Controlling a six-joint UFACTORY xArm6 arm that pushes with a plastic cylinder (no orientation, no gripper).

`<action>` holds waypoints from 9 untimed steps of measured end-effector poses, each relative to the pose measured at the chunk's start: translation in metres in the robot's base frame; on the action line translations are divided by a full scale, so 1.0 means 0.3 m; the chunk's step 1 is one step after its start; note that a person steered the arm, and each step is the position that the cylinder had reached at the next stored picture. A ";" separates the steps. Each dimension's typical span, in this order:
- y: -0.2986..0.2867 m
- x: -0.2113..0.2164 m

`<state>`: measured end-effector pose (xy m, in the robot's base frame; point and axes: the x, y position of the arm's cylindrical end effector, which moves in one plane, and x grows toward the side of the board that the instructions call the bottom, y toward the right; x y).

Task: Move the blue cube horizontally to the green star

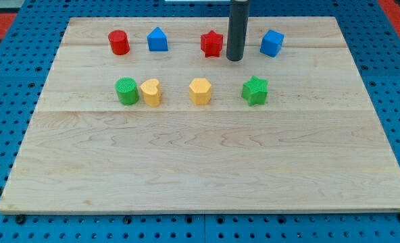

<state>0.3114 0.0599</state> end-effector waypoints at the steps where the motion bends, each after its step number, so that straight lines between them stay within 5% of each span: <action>1: -0.030 0.000; 4: 0.055 0.029; 5: 0.320 0.061; 6: 0.567 -0.136; 7: 0.489 -0.299; 9: 0.340 -0.023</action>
<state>0.3043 0.1620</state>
